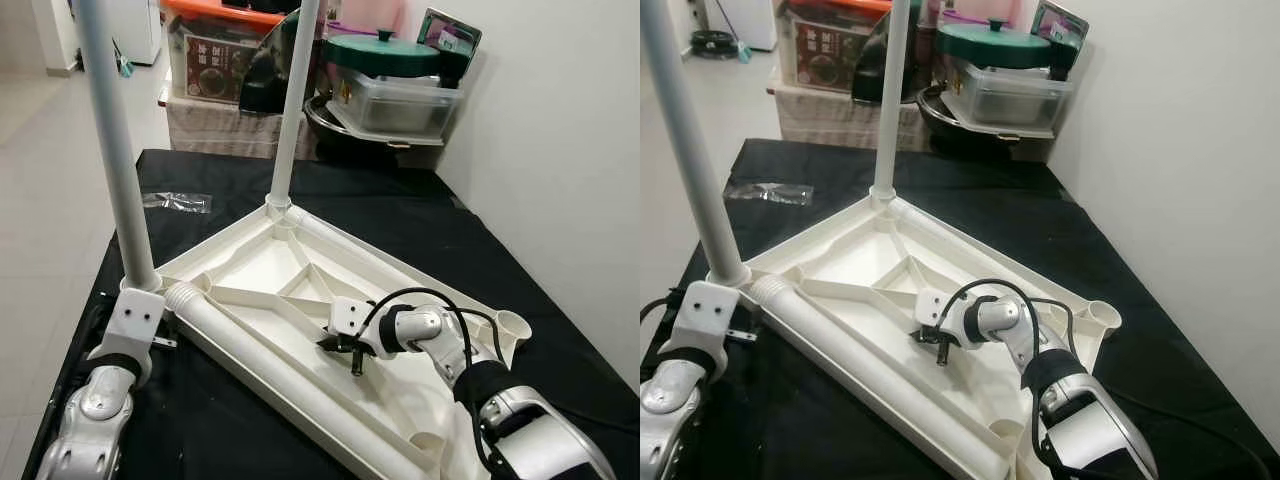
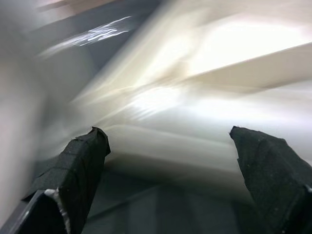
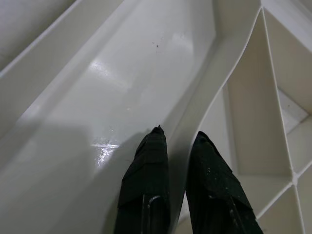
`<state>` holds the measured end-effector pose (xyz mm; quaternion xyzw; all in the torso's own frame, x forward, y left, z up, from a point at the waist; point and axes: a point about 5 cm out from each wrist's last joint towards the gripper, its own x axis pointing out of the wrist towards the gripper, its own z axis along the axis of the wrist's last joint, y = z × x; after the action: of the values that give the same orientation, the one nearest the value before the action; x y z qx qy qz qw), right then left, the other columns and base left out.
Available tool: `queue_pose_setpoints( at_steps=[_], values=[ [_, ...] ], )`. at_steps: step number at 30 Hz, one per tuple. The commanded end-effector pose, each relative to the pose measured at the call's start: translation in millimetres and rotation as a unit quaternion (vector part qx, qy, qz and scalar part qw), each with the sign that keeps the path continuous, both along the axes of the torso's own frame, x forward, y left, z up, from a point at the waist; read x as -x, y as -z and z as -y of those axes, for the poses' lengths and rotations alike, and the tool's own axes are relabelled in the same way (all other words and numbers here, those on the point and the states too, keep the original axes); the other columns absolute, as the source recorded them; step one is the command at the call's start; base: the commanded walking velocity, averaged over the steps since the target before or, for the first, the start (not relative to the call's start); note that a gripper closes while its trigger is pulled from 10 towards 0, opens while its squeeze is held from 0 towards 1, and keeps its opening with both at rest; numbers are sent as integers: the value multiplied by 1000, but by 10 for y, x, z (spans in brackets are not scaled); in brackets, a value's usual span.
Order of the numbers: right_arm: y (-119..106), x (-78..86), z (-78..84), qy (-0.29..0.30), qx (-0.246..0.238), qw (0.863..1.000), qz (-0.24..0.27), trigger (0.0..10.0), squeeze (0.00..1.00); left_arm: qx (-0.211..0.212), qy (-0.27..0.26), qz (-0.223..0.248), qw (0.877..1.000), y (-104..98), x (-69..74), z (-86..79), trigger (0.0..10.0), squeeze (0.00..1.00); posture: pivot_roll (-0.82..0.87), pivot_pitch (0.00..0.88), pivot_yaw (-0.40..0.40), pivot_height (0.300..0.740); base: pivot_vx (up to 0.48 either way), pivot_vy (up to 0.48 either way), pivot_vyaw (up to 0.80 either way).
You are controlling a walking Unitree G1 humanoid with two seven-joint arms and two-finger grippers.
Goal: Building children table
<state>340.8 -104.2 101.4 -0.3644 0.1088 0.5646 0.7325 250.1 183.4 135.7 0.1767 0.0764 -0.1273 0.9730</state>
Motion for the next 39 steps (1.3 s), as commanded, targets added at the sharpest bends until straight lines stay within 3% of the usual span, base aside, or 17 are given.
queue_pose_setpoints(
  at_steps=[1,6,9,12,17,18,20,21,22,23,33,39],
  values=[
    [-51,108,-310,-105,2,993,46,0,0,33,87,-9,996,-44,66,226,10000,0,91,0,-166,740,0,0,0],
    [-41,105,-322,-97,-6,994,48,0,0,72,99,8,992,-221,70,124,10000,0,92,0,-159,740,0,0,0],
    [-15,116,-311,-96,-11,994,43,0,0,53,62,28,996,-324,-5,-104,10000,0,92,0,-155,740,0,0,0],
    [-11,118,-309,-97,-11,994,44,0,0,50,61,29,996,-337,-6,-121,10000,0,92,0,-155,740,0,0,0],
    [-3,54,-272,-59,-3,997,54,0,0,39,6,49,998,-544,-23,-225,10000,0,92,0,-150,740,0,0,0],
    [-8,14,-272,-35,1,997,66,7059,0,45,-6,44,998,-564,5,-235,10000,0,99,0,-153,740,0,0,0],
    [-11,-14,-270,-18,5,997,74,7059,0,49,-12,40,998,-574,26,-239,10000,0,99,0,-153,740,0,0,0],
    [-14,-35,-267,-1,-3,998,61,10000,0,58,-12,34,998,-574,49,-233,10000,0,104,0,-156,740,0,0,0],
    [-14,-35,-267,-1,-3,998,61,10000,0,58,-12,34,998,-574,49,-233,10000,0,104,0,-156,740,0,0,0],
    [-25,-40,-276,7,-23,999,32,10000,1000,64,-10,22,998,-546,82,-250,10000,0,107,0,-157,740,0,0,0],
    [-191,-43,-341,-16,-99,995,12,10000,1000,78,-53,-28,995,-451,146,-490,10000,0,105,0,-155,740,0,0,0],
    [-283,0,-372,-54,-135,989,-24,10000,1000,110,-62,-52,991,-424,174,-644,10000,0,103,0,-154,740,0,0,0]
  ],
)
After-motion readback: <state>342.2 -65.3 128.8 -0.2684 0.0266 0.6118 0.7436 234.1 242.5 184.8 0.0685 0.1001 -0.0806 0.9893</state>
